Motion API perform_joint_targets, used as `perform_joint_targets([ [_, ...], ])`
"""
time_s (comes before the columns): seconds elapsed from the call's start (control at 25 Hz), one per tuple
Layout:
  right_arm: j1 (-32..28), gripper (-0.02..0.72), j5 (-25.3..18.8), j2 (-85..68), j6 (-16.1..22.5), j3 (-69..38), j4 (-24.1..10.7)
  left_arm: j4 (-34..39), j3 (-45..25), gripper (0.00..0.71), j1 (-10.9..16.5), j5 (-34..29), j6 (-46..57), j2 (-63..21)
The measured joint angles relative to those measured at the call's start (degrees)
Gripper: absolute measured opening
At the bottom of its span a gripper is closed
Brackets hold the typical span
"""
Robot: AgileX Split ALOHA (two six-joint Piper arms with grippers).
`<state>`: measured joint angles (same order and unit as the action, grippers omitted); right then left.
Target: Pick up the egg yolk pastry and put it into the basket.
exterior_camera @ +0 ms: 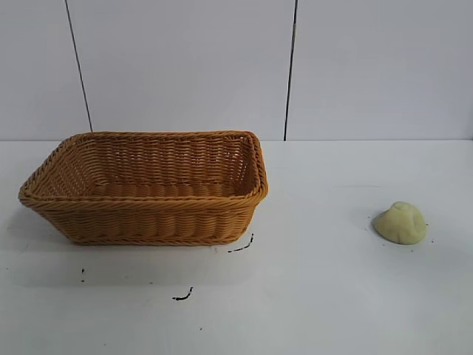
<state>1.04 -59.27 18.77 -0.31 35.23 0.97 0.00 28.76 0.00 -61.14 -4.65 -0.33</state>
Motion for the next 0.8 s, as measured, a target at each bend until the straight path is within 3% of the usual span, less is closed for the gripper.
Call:
perform_joint_targets([
  [0.52,0.0,0.562,2.9,48.2,0.3,25.0,-1.0,0.0,0.0,0.697,0.0,0.0,0.0,0.0],
  [0.8,0.0,0.568,2.7,70.9,-2.5,41.5,-1.0,0.0,0.0,0.697,0.0,0.0,0.0,0.0],
])
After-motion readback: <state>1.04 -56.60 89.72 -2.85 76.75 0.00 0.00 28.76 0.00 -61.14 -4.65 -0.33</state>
